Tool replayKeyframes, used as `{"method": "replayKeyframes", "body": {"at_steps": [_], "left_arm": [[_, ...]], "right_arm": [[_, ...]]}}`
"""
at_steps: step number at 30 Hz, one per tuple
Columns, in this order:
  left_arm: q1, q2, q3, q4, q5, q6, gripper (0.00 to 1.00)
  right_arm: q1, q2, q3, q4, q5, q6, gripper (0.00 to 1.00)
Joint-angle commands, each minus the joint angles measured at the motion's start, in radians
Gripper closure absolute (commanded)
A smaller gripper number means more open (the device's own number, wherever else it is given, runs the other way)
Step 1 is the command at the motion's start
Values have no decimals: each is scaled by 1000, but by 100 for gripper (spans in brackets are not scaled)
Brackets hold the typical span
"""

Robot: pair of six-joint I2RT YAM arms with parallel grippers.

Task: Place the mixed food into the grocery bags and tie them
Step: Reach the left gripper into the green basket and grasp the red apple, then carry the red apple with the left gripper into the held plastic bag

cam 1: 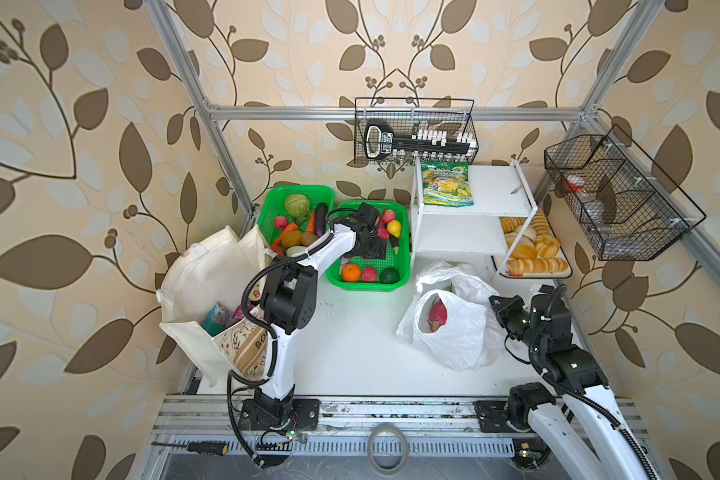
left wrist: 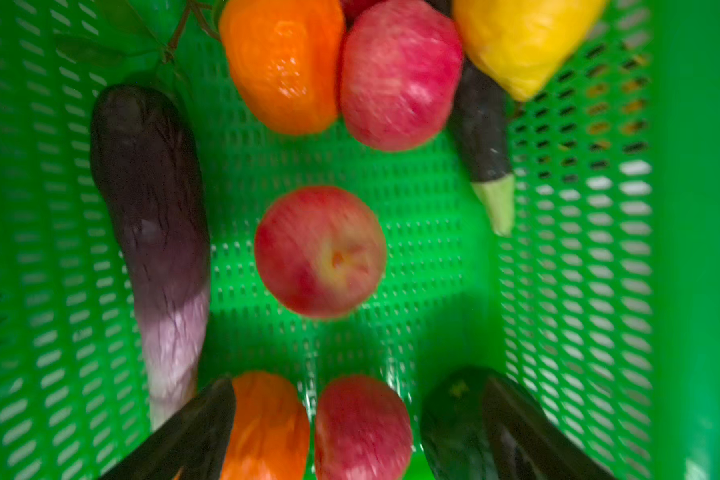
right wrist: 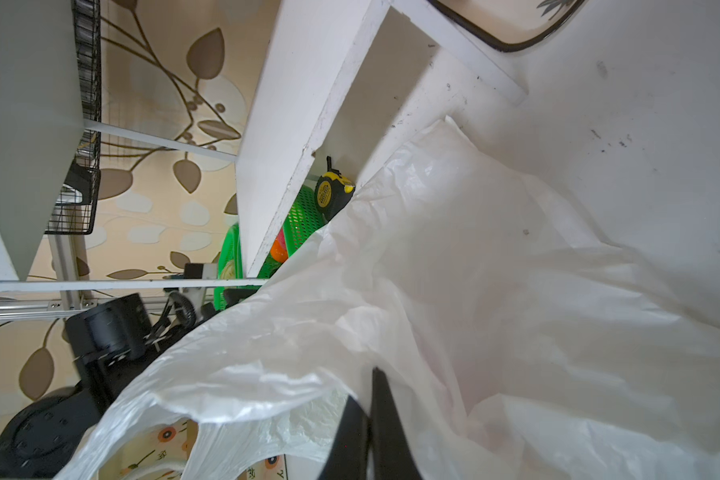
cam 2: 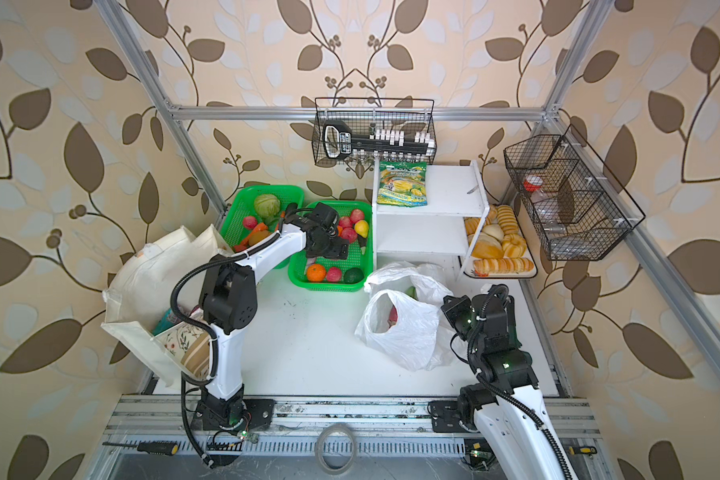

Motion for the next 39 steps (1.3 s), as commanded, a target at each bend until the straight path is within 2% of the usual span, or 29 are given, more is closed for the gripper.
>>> {"method": "replayKeyframes", "body": {"at_steps": [1,7,11,16,17,22,28,31,39], "left_arm": [[17,55,120,-62,-41,24,4],[22,187,290,-114,-74,12,6],[22,205,297,-94,-1,8,12],[22,219,290,-99,29,12,13],[22,222,289,-104,33,15,15],[22,221,296,-140,89,58,37],[22,93,222,-149,80,90,41],[22,-17,124,-119,104,81,41],[22,-337,-121,25,201,-43,40]], "right_arm": [[-3,-16,34,-19,-35,-1,100],[-5,-33,30,-29,-34,10,100],[-7,-29,32,-27,-37,12,100],[-13,-31,28,-21,-41,15,100],[-13,-32,28,-20,-42,15,100],[-19,-32,26,-11,-52,16,100],[-26,-31,2,35,-65,33,100],[-29,-26,-7,57,-81,43,100],[-34,-29,-23,75,-108,59,100]]}}
